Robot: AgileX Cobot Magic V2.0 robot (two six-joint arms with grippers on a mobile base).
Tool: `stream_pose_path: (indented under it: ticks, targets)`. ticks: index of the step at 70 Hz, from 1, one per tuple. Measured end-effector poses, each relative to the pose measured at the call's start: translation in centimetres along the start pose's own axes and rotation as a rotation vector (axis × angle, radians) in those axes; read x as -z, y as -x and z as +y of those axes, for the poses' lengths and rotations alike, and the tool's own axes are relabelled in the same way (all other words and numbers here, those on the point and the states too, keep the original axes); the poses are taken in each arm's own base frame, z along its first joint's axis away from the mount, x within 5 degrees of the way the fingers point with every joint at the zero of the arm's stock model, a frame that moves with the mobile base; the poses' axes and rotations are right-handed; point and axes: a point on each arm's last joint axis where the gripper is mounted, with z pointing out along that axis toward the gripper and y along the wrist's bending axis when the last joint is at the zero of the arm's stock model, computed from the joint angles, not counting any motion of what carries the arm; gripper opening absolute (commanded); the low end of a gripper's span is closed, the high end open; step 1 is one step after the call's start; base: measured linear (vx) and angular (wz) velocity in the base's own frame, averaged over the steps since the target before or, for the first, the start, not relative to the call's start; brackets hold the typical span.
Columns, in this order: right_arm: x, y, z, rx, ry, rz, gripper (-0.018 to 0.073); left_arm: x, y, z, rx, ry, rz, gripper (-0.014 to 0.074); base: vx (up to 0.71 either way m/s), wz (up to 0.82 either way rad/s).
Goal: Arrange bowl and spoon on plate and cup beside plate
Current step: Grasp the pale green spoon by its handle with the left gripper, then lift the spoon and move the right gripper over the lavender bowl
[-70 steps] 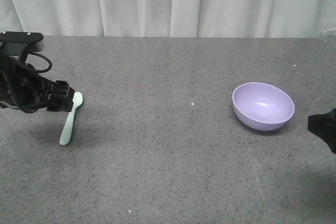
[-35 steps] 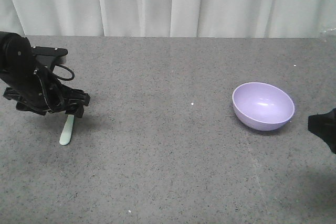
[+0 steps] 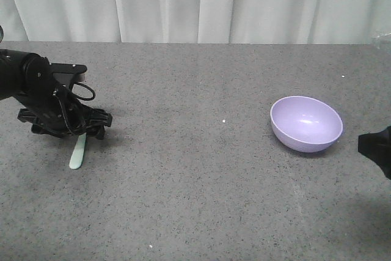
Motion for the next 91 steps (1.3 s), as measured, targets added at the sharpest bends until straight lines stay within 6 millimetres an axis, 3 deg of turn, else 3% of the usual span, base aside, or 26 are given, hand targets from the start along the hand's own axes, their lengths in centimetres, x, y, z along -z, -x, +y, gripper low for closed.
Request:
stream_pose_path:
  ticks: [16, 46, 72, 81, 91]
  targets:
    - [0.0, 0.0, 0.0, 0.0, 0.0, 0.0, 0.0572, -0.3, 0.2, 0.0, -0.007, 0.007, -0.004, 0.0499, 0.0, 0.0]
    - [0.0, 0.0, 0.0, -0.001, 0.001, 0.0, 0.0572, -0.3, 0.1, 0.1, -0.012, 0.013, 0.004, -0.0009, 0.0, 0.0]
    - [0.0, 0.0, 0.0, -0.001, 0.001, 0.0, 0.0572, 0.4, -0.1, 0.2, -0.017, 0.021, 0.019, -0.0008, 0.0, 0.0]
    - [0.0, 0.0, 0.0, -0.001, 0.001, 0.0, 0.0572, 2.8, -0.1, 0.2, -0.016, 0.016, -0.018, -0.0008, 0.0, 0.0]
    - [0.0, 0.0, 0.0, -0.001, 0.001, 0.0, 0.0572, 7.5, -0.4, 0.2, -0.015, 0.006, -0.095, -0.0008, 0.0, 0.0]
